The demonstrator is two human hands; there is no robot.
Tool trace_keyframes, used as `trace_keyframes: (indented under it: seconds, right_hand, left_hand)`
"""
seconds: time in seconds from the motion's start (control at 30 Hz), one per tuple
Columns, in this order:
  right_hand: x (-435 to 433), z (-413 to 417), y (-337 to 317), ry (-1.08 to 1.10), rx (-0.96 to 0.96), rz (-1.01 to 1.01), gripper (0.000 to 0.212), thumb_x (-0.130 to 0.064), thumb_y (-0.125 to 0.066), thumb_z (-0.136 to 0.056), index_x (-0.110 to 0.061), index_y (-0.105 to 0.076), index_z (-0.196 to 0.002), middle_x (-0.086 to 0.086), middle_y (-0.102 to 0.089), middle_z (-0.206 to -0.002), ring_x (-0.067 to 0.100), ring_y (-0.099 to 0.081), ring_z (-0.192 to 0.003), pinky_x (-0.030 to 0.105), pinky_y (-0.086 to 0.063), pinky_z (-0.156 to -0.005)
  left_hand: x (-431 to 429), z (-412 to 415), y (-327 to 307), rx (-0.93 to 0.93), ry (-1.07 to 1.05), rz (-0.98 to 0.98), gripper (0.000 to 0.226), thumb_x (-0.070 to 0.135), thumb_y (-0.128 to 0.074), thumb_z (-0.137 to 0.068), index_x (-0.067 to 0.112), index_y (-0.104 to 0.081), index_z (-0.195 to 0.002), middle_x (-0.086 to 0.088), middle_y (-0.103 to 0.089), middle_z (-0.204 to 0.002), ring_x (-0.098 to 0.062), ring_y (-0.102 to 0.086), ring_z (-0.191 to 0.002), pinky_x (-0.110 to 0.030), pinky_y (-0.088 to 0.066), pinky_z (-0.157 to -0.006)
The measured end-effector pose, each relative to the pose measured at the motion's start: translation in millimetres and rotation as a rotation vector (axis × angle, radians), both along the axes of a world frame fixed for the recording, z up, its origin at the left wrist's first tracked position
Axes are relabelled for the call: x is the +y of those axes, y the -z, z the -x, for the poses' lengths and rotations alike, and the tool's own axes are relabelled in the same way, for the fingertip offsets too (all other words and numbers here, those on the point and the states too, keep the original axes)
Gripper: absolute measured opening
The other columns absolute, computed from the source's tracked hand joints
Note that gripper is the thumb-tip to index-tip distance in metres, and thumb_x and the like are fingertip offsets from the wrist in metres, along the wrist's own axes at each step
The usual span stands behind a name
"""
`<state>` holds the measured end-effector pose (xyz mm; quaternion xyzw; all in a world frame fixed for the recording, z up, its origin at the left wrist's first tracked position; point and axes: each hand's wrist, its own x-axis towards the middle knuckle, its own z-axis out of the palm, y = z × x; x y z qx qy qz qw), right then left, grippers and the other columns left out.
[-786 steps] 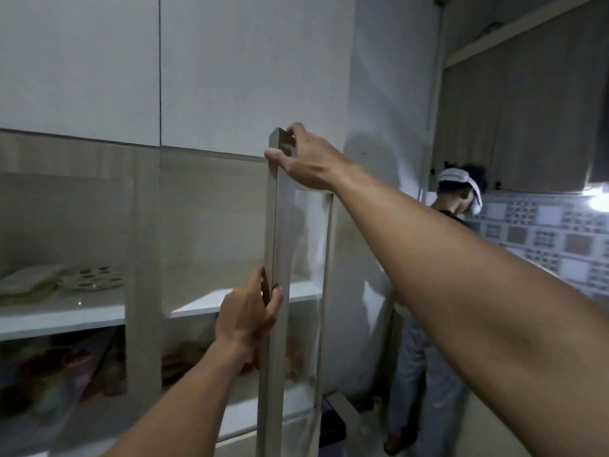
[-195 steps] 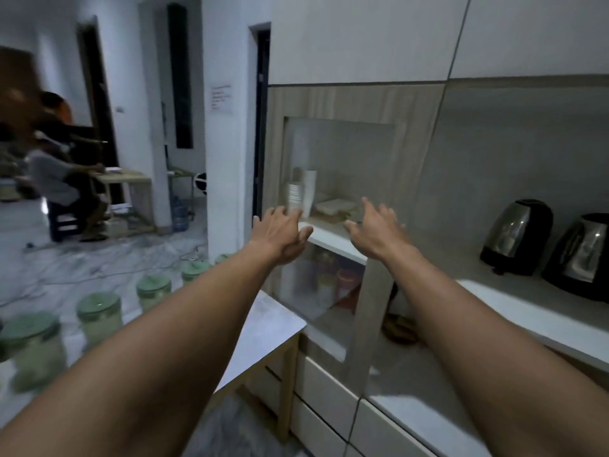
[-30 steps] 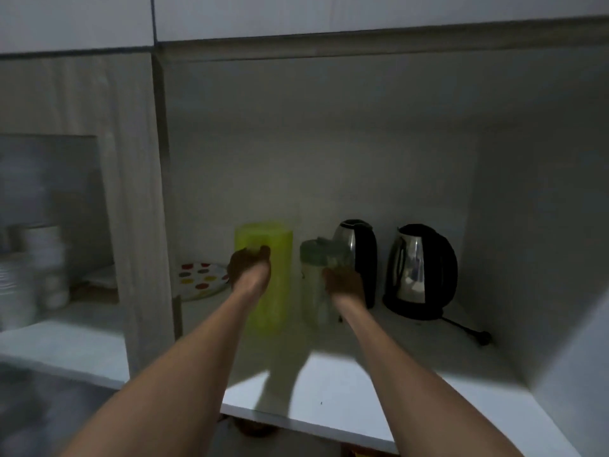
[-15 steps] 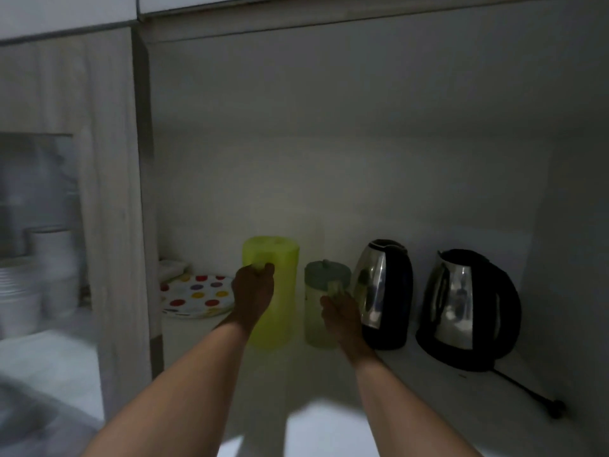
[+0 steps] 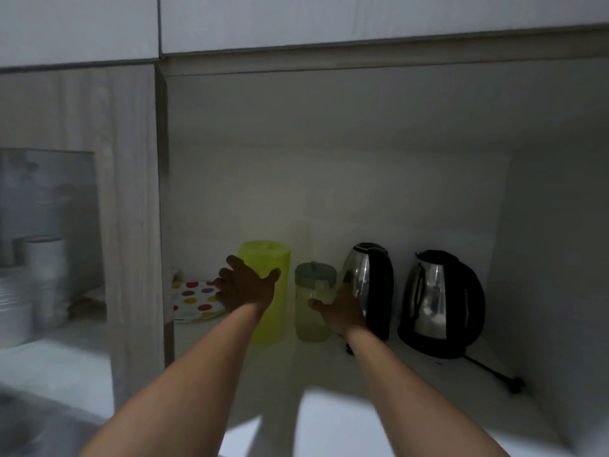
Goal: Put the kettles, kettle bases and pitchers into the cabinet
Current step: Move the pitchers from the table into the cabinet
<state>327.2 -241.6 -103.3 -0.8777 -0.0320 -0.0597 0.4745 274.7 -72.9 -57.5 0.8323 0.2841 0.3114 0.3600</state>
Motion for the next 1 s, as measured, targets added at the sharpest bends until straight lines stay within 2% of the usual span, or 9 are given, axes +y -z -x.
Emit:
trace_keyframes:
  seconds: [0.13,0.23,0.3,0.4,0.5,0.6,0.7,0.77,1.0]
  right_hand:
    - [-11,39,-32,0.07,-0.085,0.204,0.099,-0.054,-0.071,-0.083,-0.008,-0.021,-0.156,0.019,-0.041,-0.155,0.033,-0.045,-0.139,0.038,-0.044,-0.109]
    - [-16,89,-58,0.124,-0.142,0.302,0.083,-0.05,-0.069,-0.084,-0.011,-0.034,-0.149,0.019,-0.049,-0.145,0.037,-0.053,-0.128,0.041,-0.051,-0.099]
    - [-16,126,-71,0.118,-0.174,0.4,0.062,-0.045,-0.065,-0.087,-0.011,-0.047,-0.136,0.019,-0.057,-0.133,0.039,-0.058,-0.118,0.041,-0.054,-0.092]
    - [-7,179,-84,0.119,-0.226,0.478,0.047,-0.043,-0.058,-0.094,-0.009,-0.051,-0.126,0.021,-0.055,-0.133,0.042,-0.053,-0.124,0.048,-0.048,-0.1]
    - [6,218,-91,0.098,-0.287,0.513,0.054,-0.044,-0.051,-0.097,-0.008,-0.046,-0.137,0.02,-0.048,-0.144,0.041,-0.041,-0.137,0.057,-0.037,-0.11]
    - [24,254,-97,0.064,-0.321,0.532,0.059,-0.044,-0.048,-0.099,-0.009,-0.041,-0.147,0.018,-0.044,-0.151,0.038,-0.032,-0.144,0.059,-0.026,-0.114]
    - [49,278,-103,0.026,-0.367,0.537,0.059,-0.045,-0.046,-0.099,-0.01,-0.041,-0.147,0.019,-0.044,-0.151,0.038,-0.031,-0.144,0.06,-0.025,-0.116]
    - [70,293,-107,-0.025,-0.376,0.525,0.063,-0.046,-0.045,-0.099,-0.012,-0.036,-0.151,0.019,-0.039,-0.154,0.037,-0.028,-0.147,0.06,-0.024,-0.117]
    - [156,354,-99,-0.251,-0.432,0.534,0.071,-0.049,-0.045,-0.099,-0.014,-0.024,-0.157,0.018,-0.031,-0.159,0.036,-0.02,-0.15,0.062,-0.021,-0.118]
  left_hand:
    - [-7,38,-19,0.005,0.051,-0.185,0.086,0.067,-0.064,-0.077,0.012,-0.034,-0.136,-0.018,-0.047,-0.128,-0.04,-0.043,-0.12,-0.048,-0.041,-0.094]
    - [-12,74,-31,-0.019,0.277,-0.259,0.071,0.058,-0.06,-0.087,0.012,-0.037,-0.136,-0.018,-0.048,-0.129,-0.041,-0.044,-0.123,-0.05,-0.043,-0.097]
    - [-10,97,-36,0.04,0.427,-0.327,0.064,0.054,-0.055,-0.092,0.012,-0.039,-0.137,-0.02,-0.051,-0.131,-0.041,-0.049,-0.122,-0.047,-0.046,-0.097]
    - [-3,136,-37,0.026,0.53,-0.464,0.06,0.055,-0.049,-0.095,0.013,-0.044,-0.137,-0.022,-0.054,-0.132,-0.041,-0.054,-0.119,-0.045,-0.047,-0.098]
    - [4,177,-37,-0.008,0.561,-0.55,0.056,0.054,-0.045,-0.097,0.015,-0.046,-0.137,-0.019,-0.055,-0.131,-0.038,-0.054,-0.12,-0.042,-0.046,-0.098]
    - [22,225,-40,-0.062,0.516,-0.607,0.05,0.052,-0.044,-0.098,0.016,-0.052,-0.133,-0.016,-0.061,-0.127,-0.036,-0.057,-0.117,-0.042,-0.048,-0.094]
    - [52,269,-46,-0.184,0.413,-0.657,0.041,0.048,-0.046,-0.097,0.016,-0.06,-0.12,-0.013,-0.067,-0.117,-0.035,-0.062,-0.108,-0.042,-0.052,-0.085]
    - [77,296,-47,-0.182,0.326,-0.688,0.04,0.047,-0.045,-0.098,0.017,-0.061,-0.117,-0.013,-0.068,-0.115,-0.035,-0.062,-0.108,-0.042,-0.052,-0.083]
    - [176,395,-25,0.016,0.02,-0.709,0.059,0.05,-0.037,-0.098,0.014,-0.043,-0.144,-0.012,-0.051,-0.143,-0.032,-0.041,-0.135,-0.048,-0.034,-0.111]
